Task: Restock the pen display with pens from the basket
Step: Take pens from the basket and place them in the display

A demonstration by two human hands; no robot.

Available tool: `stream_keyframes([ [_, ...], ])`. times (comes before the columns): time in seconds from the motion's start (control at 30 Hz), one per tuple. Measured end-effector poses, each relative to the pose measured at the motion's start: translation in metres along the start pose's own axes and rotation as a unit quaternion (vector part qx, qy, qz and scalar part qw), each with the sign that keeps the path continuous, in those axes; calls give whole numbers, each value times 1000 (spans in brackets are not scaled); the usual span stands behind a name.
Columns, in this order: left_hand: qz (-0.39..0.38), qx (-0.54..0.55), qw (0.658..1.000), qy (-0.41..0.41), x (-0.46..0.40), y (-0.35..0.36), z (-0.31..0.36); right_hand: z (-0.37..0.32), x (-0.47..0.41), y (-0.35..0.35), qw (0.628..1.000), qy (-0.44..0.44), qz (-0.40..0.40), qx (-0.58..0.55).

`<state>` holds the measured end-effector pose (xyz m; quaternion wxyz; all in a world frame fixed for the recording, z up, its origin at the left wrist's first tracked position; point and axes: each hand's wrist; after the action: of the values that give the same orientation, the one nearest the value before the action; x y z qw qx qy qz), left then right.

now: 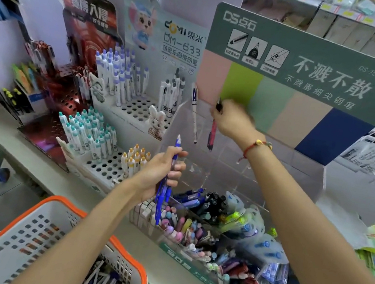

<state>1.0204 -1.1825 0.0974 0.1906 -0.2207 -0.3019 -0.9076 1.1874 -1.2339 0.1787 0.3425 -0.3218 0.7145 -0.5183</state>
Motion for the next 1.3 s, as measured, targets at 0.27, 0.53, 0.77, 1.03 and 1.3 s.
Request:
stream_keyframes([
  [0.27, -40, 62, 997, 24, -1, 6, -4, -5, 37, 4, 977, -59, 199, -42],
  [0.53, -39, -36, 997, 52, -6, 41, -5, 2, 84, 22, 937, -15, 69, -341],
  [0.77, 33, 12, 999, 20, -13, 47, 4, 20, 84, -10, 786, -2, 562, -257],
  [1.03, -36, 99, 994, -27, -20, 40, -7, 47, 38, -2, 991, 25, 134, 2],
  [1.3, -82, 124, 988, -38, -15, 38, -14, 31, 60, -2, 969, 23, 234, -73],
])
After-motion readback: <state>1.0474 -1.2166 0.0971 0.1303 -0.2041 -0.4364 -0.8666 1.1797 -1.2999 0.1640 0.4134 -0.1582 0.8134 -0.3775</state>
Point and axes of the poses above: each hand's wrist, its own x-axis away from the middle knuckle, its own y-axis out of the palm, z = x × y, and after that the axes turned 14 degrees about -y, right-handed
